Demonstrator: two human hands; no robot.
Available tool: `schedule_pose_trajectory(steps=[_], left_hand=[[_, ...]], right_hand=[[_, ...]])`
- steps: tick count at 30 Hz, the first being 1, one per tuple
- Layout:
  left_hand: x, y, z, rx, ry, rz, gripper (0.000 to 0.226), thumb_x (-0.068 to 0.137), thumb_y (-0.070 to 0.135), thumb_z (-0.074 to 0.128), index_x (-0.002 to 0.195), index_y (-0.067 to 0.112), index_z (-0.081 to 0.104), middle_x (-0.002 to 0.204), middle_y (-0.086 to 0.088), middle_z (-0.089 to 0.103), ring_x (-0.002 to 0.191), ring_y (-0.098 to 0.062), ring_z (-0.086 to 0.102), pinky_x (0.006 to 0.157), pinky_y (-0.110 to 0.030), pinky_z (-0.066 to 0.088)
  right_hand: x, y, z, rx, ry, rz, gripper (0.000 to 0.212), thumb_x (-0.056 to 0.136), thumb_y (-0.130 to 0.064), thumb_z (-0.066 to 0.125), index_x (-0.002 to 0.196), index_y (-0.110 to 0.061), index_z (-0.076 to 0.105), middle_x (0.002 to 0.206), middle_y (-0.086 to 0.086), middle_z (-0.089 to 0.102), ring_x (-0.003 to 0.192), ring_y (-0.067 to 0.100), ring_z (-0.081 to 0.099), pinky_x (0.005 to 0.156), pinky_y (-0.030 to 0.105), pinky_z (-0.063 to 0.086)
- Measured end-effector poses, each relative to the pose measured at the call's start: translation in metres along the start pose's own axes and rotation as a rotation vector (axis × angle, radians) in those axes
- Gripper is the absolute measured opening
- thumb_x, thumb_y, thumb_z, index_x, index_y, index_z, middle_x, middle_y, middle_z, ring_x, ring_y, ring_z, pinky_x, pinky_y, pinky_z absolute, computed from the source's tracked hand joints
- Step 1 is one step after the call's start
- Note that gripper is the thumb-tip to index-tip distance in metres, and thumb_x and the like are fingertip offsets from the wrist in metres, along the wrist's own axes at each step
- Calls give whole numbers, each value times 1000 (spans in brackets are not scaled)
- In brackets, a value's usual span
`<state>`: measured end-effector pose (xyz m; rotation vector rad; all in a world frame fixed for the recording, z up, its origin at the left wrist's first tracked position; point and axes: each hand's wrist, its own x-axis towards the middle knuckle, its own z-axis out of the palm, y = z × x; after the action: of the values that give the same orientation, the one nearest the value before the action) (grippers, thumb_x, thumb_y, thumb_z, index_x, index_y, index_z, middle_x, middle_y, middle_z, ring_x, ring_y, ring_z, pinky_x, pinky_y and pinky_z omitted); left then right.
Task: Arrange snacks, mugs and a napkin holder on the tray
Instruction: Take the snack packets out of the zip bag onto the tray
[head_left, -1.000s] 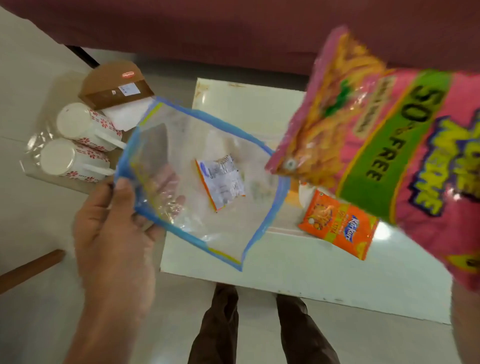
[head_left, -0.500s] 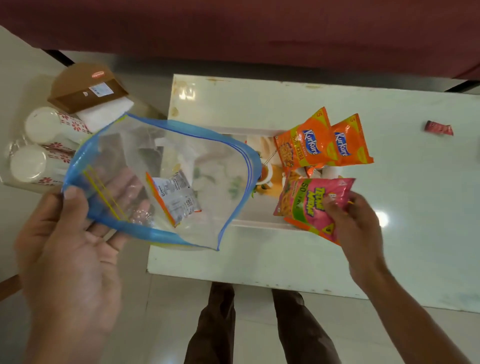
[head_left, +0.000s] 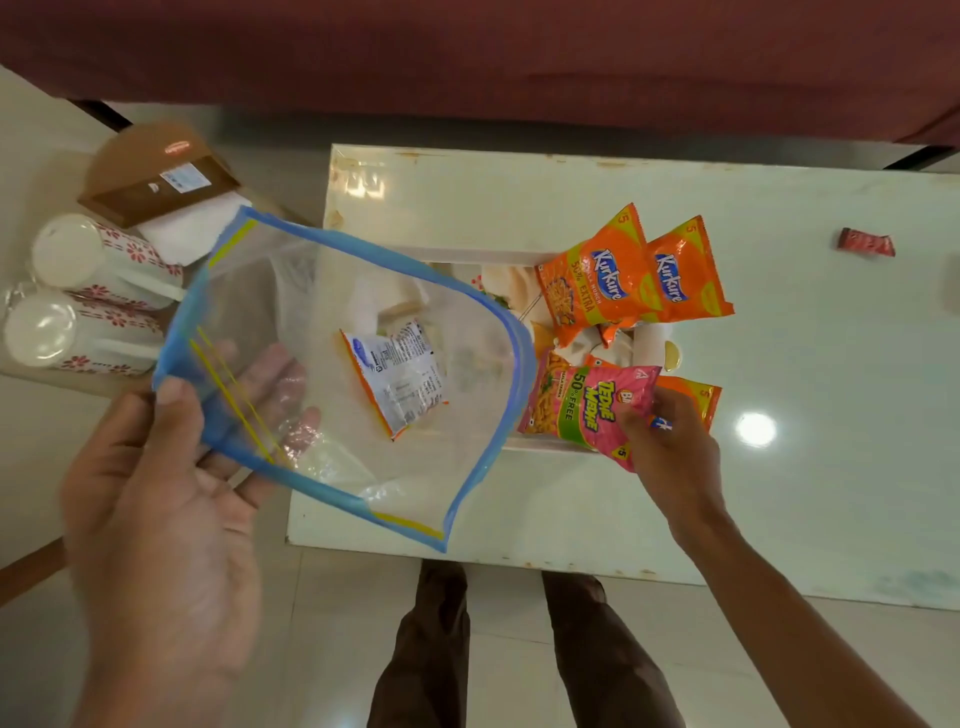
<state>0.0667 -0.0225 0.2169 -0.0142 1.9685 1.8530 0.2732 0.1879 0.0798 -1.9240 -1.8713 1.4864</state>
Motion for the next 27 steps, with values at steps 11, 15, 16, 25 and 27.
schedule_pose_trajectory(steps=[11,15,16,25,27], left_hand=[[-20,21,19,18,153,-39,32,104,19,46,93,28,75,103,-7,76,107,-31,73,77,-39,64],[-31,27,15,69,119,-8,22,99,29,52,100,29,74,104,-7,77,105,-32,73,80,-46,62],[-34,29,14,77,109,4,20,98,30,54,101,26,73,101,-7,78,102,-30,75,78,-46,63],[-34,28,2,21,55,-25,27,86,29,53,84,34,79,79,1,77,78,-16,75,65,-35,64],[-25,30,-2,26,43,-35,28,86,29,53,83,37,79,80,4,78,79,-13,75,64,-33,64]], right_hand=[[-137,-175,-39,84,-79,-753,9,90,-25,66,93,-31,70,88,-16,72,84,5,70,73,17,52],[-138,-197,21,-359,-387,-701,24,92,-29,61,113,-19,64,106,-3,69,96,11,66,84,28,53],[-131,-196,39,-513,-451,-620,31,94,-31,58,121,-17,57,115,2,65,105,19,62,88,30,49],[-93,-180,129,-616,-621,-298,35,101,-6,39,134,4,43,134,23,51,115,29,53,99,39,40],[-94,-178,140,-579,-621,-276,35,100,-7,43,133,2,43,124,21,53,112,32,54,91,38,42]])
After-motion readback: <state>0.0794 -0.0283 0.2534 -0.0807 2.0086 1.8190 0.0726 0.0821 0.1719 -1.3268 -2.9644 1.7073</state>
